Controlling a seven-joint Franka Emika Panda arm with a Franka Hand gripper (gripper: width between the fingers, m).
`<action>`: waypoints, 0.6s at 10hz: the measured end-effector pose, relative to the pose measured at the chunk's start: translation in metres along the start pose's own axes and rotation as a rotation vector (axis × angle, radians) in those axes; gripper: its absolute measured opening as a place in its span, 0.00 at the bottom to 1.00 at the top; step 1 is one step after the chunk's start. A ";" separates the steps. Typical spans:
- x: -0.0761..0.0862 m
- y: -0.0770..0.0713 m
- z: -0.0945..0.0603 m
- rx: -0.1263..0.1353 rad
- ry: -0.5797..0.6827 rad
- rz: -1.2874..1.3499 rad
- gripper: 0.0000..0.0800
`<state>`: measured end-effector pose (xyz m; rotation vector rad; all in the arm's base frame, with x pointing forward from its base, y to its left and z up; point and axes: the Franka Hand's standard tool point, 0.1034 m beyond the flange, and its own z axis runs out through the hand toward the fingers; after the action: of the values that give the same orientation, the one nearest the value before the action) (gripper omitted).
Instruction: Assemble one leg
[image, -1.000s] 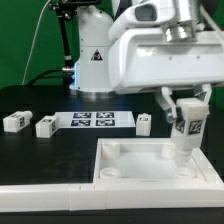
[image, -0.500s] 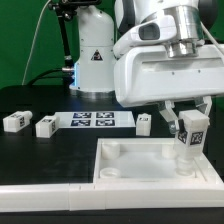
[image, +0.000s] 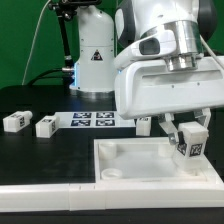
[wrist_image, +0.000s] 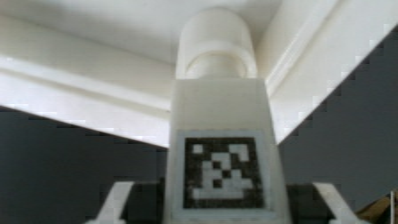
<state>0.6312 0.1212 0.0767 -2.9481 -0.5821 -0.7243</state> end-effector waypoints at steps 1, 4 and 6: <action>0.001 0.001 0.003 -0.002 0.011 0.001 0.37; 0.004 0.002 0.005 -0.008 0.039 -0.025 0.37; 0.004 0.001 0.005 -0.007 0.039 -0.026 0.37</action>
Offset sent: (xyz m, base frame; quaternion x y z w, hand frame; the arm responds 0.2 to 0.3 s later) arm -0.0011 -0.0034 -0.0163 0.0157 -0.0119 -0.0472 0.9987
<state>0.6370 0.1220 0.0744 -2.9309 -0.6171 -0.7861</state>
